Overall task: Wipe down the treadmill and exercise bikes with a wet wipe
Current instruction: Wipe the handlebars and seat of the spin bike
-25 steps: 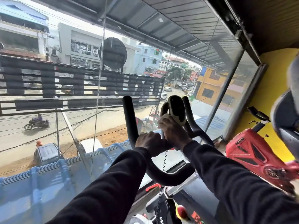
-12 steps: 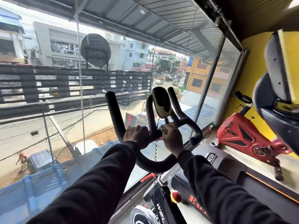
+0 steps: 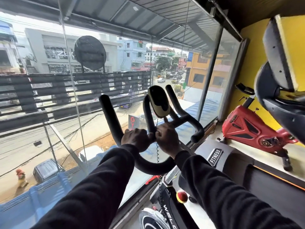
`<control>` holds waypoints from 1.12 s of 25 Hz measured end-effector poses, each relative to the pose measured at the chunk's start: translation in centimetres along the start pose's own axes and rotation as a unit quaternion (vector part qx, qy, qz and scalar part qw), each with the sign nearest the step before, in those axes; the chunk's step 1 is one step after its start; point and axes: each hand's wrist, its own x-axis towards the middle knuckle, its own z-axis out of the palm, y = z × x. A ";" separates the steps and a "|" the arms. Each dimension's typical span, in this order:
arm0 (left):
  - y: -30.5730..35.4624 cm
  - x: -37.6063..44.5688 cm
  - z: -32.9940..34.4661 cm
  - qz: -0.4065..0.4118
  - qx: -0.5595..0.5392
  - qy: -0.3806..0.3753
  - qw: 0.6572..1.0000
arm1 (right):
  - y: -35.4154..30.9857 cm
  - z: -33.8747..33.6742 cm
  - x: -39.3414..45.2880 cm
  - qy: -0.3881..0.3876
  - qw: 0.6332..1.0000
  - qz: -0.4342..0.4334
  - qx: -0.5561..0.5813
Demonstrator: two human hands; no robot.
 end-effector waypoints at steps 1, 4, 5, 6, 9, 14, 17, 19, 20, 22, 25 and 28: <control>0.0 0.2 0.1 0.001 0.012 -0.009 1.000 | 0.6 -0.2 0.0 -0.010 1.000 -0.016 -0.001; 0.1 0.8 0.0 -0.023 0.045 -0.058 0.997 | 2.0 -0.5 1.8 -0.005 0.998 0.054 -0.017; 0.2 0.9 -0.1 -0.040 0.044 -0.075 0.995 | 1.7 -0.4 2.1 -0.004 0.997 0.076 -0.027; 0.5 0.9 -0.3 -0.058 0.038 -0.090 0.994 | 1.2 0.0 2.0 -0.004 0.997 0.073 -0.028; 1.1 1.0 -0.7 -0.093 0.019 -0.115 0.989 | 1.2 0.3 0.3 -0.011 1.000 -0.016 -0.009; 1.2 1.4 -0.6 -0.114 -0.015 -0.121 0.986 | 2.3 -0.2 2.3 0.053 0.992 0.115 -0.009; 1.4 1.3 -0.6 -0.107 -0.006 -0.093 0.990 | 1.8 0.2 1.1 0.010 0.999 0.047 0.005; 1.2 1.4 -0.6 -0.090 -0.016 -0.073 0.993 | 2.8 0.2 1.5 0.007 0.998 0.065 0.005; 1.1 1.4 -0.5 -0.074 -0.023 -0.062 0.995 | 3.1 0.0 2.0 0.028 0.991 0.129 0.022; 1.1 1.0 -0.2 -0.036 -0.024 -0.028 0.999 | 3.0 -0.4 2.6 0.068 0.965 0.248 0.049; 1.0 0.6 0.0 0.018 -0.048 0.060 0.997 | 1.2 -0.3 2.0 0.054 0.987 0.144 0.039; 0.7 0.6 0.5 0.130 0.005 0.138 0.982 | 1.3 -1.0 1.6 0.047 0.992 0.105 0.042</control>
